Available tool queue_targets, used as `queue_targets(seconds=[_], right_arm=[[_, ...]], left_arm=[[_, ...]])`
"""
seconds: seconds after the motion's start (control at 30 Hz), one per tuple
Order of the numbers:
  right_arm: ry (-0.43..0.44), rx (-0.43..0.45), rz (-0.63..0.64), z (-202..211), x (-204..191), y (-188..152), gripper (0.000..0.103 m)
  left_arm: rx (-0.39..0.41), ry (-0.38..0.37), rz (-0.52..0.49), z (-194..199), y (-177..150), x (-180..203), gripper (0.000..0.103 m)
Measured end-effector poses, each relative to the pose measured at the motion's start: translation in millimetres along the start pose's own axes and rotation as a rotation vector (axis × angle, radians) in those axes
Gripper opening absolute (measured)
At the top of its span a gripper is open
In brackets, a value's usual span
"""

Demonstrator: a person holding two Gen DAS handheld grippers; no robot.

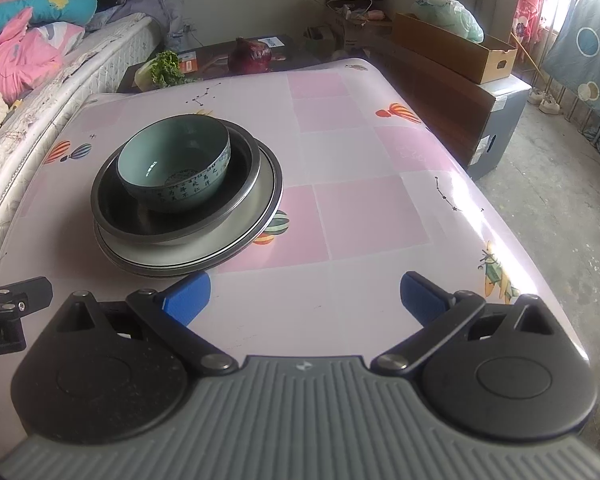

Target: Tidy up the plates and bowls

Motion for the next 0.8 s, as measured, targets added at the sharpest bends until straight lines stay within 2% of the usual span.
queue_targets(seconds=[0.8], right_arm=[[0.007, -0.013, 0.011, -3.8, -2.0, -0.9, 0.102]], left_arm=[[-0.032, -0.013, 0.012, -4.7, -0.5, -1.1, 0.103]])
Point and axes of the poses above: each gripper's, at about its wrist camera, not at the fingertips, and z roughly against the way its jaws point, x to its right, y to its top, the point moved 3 cm from there along -z, roughly the way its jaws point, and after that the axes turned 12 degrees about y, right-handed, at the moved point
